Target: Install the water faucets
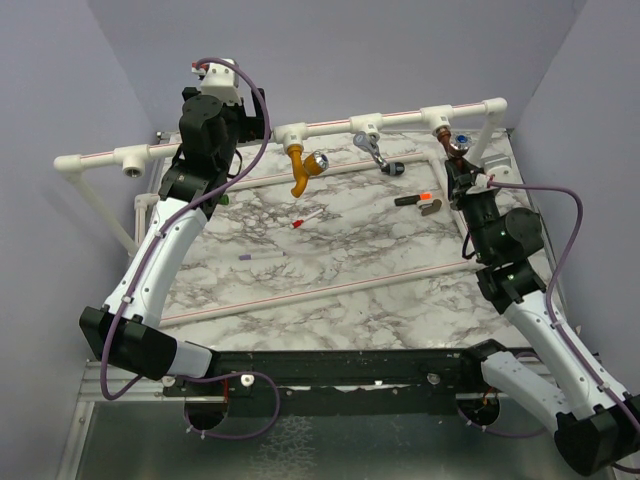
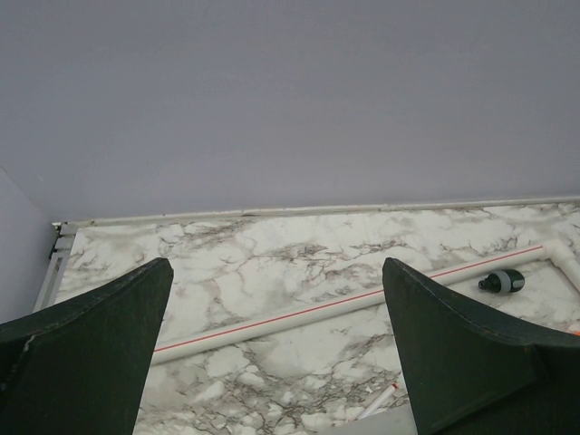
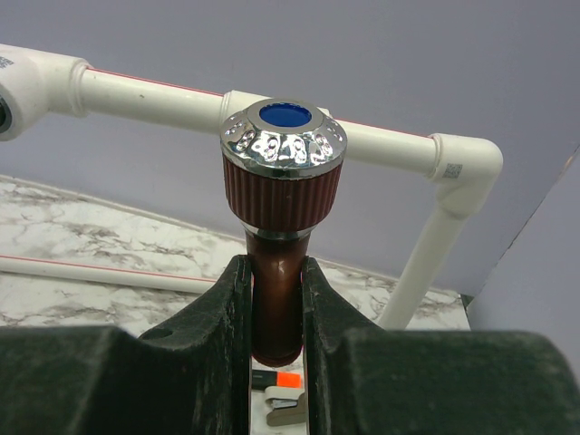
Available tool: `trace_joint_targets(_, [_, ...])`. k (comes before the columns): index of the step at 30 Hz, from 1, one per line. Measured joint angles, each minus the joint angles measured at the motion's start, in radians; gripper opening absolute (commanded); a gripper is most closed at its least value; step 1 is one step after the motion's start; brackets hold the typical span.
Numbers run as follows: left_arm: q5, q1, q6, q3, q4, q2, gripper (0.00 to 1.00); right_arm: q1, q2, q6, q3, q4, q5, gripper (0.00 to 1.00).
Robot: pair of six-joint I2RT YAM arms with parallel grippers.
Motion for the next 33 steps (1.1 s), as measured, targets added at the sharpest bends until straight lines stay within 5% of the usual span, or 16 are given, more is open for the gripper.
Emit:
trace_joint_targets(16, [0.009,0.011,0.0,-0.004,0.011,0.0,0.99,0.0,0.045,0.04,0.029,0.009,0.001,0.01])
trace_joint_targets(33, [0.016,0.017,0.0,-0.005,0.015,0.0,0.99,-0.005,0.053,0.325,0.032,0.013,0.031,0.01])
